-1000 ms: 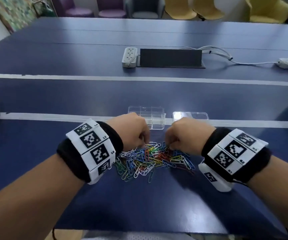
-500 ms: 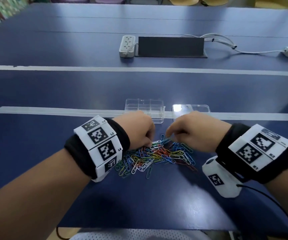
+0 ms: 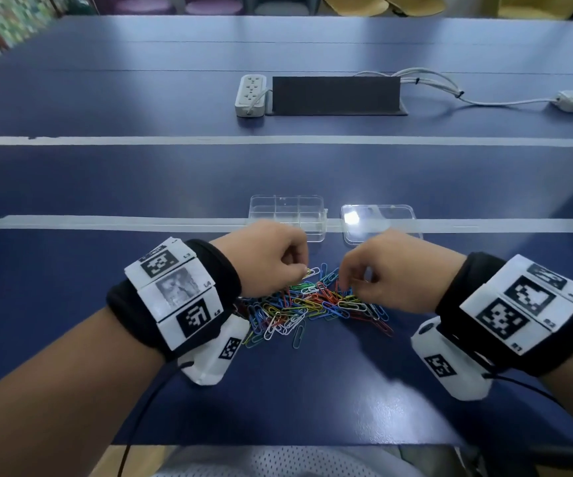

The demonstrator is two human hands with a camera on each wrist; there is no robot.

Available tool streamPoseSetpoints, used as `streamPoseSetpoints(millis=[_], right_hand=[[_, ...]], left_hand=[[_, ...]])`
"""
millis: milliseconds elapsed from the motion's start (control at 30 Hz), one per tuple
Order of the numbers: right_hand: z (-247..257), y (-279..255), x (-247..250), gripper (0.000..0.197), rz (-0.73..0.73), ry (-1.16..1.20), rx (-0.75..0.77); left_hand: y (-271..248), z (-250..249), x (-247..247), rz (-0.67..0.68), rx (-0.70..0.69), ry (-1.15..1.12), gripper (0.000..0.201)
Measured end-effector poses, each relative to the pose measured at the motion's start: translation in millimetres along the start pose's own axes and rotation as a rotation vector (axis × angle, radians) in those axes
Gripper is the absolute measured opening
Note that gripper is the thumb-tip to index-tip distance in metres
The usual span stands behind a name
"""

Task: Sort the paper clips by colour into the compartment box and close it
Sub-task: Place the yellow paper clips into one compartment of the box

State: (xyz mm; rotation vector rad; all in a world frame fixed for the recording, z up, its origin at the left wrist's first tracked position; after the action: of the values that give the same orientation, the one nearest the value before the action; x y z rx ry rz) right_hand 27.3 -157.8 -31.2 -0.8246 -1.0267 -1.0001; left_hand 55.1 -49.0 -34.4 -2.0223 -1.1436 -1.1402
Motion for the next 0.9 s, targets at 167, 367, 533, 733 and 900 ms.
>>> streamPoseSetpoints(millis=[167, 367, 533, 733, 900], right_hand=[[8, 3, -4, 0.017, 0.025, -0.097, 0.051], [8, 6, -5, 0.026, 0.014, -0.077, 0.056], [1, 9, -4, 0.029, 0.059, 0.049, -0.002], [-11, 11, -12, 0.037, 0.100, 0.262, -0.126], [-18, 8, -19, 0.032, 0.127, 0.379, -0.255]], left_hand=[[-2, 11, 11, -0.080, 0.104, -0.111, 0.018], [2, 27, 17, -0.060, 0.191, 0.009, 0.026], [6, 23, 7, -0.005, 0.183, 0.145, 0.012], [12, 10, 1, 0.018, 0.095, 0.283, 0.018], [13, 8, 1, 0.011, 0.075, 0.270, 0.016]])
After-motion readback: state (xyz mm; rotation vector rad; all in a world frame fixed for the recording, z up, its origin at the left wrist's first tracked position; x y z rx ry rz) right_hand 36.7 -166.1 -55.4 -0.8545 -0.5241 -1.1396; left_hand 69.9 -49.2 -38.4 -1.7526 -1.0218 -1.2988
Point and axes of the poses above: each hand's wrist, its own y-axis towards the middle knuckle, its own x-axis out of the back of the hand, z = x × y, the point moved 8 cm from there along y, towards the middle knuckle, and after that the axes turned 13 degrees about -z, right-handed, at the moved point
